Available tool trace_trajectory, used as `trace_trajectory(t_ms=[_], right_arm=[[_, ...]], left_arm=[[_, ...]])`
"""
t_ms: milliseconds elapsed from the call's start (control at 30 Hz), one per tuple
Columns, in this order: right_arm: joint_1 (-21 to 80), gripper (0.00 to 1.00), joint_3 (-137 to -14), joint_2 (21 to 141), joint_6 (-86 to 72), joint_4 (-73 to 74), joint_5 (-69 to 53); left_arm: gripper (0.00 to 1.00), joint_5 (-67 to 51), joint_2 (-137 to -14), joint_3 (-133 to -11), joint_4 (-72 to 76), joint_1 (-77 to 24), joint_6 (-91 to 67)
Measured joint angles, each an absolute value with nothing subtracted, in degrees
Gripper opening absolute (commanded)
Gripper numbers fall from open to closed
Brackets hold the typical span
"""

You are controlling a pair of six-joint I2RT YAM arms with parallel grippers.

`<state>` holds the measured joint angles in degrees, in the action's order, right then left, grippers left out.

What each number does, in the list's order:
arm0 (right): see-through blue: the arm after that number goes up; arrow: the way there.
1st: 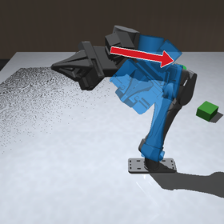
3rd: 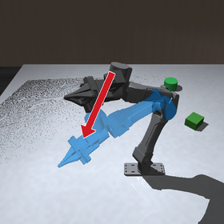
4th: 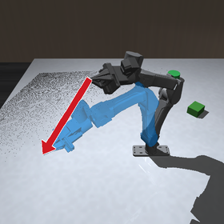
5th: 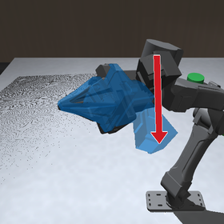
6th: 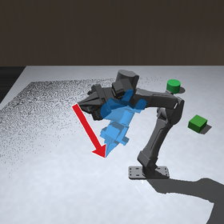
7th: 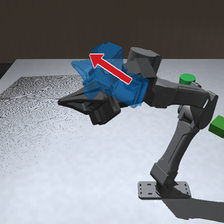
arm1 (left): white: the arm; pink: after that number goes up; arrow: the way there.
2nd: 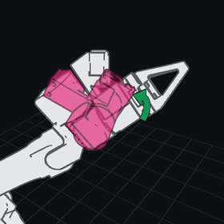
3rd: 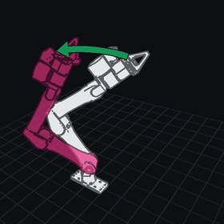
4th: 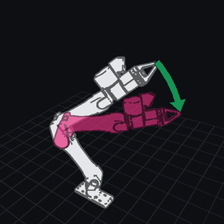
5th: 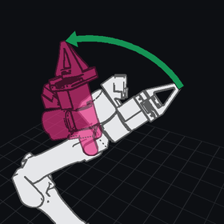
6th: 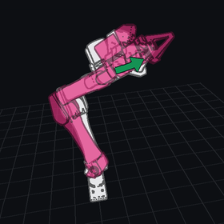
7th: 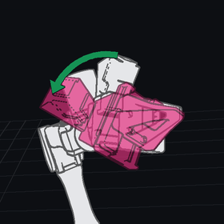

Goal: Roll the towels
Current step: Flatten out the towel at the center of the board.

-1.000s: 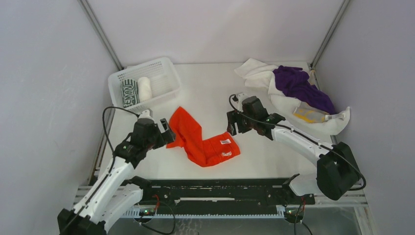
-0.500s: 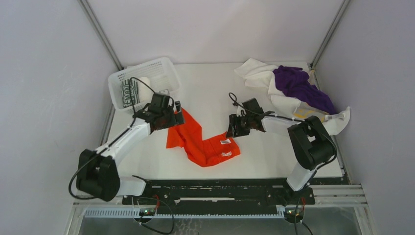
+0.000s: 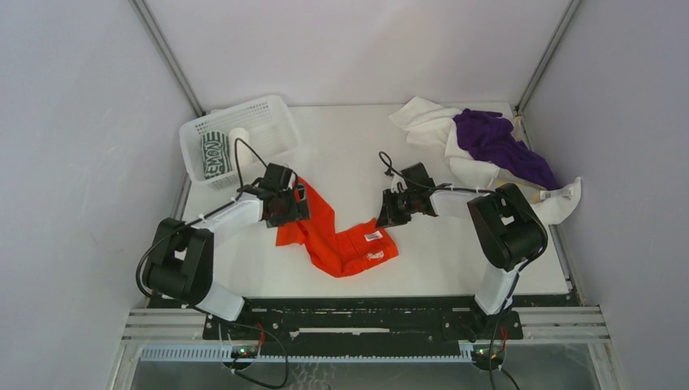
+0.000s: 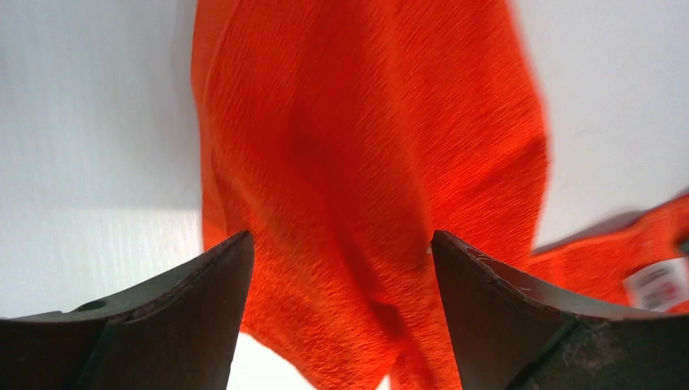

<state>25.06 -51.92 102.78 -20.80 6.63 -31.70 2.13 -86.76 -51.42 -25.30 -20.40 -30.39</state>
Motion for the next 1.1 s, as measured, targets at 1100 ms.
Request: trace_trajectory(t_ms=[1100], right_arm=[[16.4, 0.03, -41.58, 81.93, -17.3, 13.39, -17.87]], left_arm=[[0.64, 6.9, -60.29, -36.05, -32.16, -4.45, -39.46]])
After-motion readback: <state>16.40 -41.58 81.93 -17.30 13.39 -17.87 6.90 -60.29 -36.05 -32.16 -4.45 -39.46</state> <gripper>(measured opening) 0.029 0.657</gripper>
